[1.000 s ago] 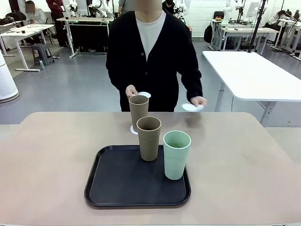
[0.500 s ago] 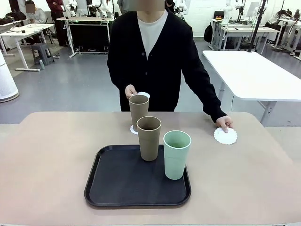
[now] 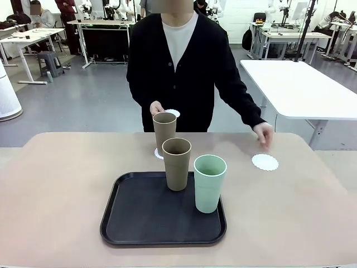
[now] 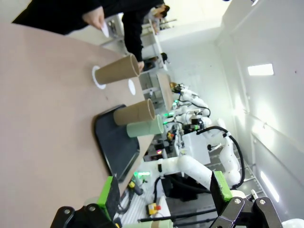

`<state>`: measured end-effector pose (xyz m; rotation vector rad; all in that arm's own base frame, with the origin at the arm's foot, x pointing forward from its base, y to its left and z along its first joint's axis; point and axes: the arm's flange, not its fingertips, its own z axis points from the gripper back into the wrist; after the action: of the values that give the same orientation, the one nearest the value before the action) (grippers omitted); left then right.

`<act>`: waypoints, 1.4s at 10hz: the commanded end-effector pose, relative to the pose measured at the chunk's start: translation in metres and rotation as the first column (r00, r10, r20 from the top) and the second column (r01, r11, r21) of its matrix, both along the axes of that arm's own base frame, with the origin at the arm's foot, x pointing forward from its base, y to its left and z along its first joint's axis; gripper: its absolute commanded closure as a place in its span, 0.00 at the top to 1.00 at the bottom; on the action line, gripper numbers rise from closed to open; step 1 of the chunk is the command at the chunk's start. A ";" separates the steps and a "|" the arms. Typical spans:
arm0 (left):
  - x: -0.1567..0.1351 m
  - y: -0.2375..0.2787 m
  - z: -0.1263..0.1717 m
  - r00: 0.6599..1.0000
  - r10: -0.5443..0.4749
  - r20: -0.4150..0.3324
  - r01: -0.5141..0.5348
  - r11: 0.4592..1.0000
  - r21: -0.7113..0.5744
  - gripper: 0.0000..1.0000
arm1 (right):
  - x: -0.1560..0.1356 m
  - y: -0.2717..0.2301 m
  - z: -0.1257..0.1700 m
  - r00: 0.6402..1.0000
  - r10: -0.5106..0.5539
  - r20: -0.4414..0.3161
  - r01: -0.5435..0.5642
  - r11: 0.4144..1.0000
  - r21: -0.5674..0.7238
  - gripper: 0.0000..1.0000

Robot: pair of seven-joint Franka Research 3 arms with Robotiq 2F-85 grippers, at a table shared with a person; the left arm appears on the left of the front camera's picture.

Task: Place coasters on the table and set cups on them.
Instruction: Take one Reusable plastic cup from the Flat Tray and place it on a coaster set by the human.

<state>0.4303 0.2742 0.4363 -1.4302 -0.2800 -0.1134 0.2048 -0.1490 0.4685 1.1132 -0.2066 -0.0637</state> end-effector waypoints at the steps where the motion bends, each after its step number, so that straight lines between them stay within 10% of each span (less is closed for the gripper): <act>1: 0.000 -0.001 0.002 1.000 -0.003 0.002 0.003 1.000 -0.001 1.00 | 0.001 0.000 0.000 1.000 0.007 0.018 -0.007 1.000 0.012 1.00; 6: 0.000 -0.001 0.002 1.000 -0.003 0.002 0.003 1.000 -0.001 1.00 | 0.000 0.000 0.000 1.000 0.000 0.000 0.000 1.000 0.000 1.00; 10: 0.000 -0.001 0.002 1.000 -0.003 0.002 0.003 1.000 -0.001 1.00 | 0.064 0.077 0.054 0.971 0.200 0.132 -0.122 0.886 -0.446 1.00; 13: 0.000 -0.001 0.002 1.000 -0.003 0.002 0.003 1.000 -0.001 1.00 | 0.099 0.149 0.063 0.888 0.431 0.157 -0.228 0.712 -0.664 1.00; 14: 0.000 -0.001 0.002 1.000 -0.003 0.002 0.003 1.000 -0.001 1.00 | 0.099 0.168 0.056 0.812 0.562 0.156 -0.313 0.646 -0.696 1.00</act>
<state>0.4306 0.2742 0.4362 -1.4306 -0.2796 -0.1139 0.2990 0.0197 0.5390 0.4477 -0.2534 0.5291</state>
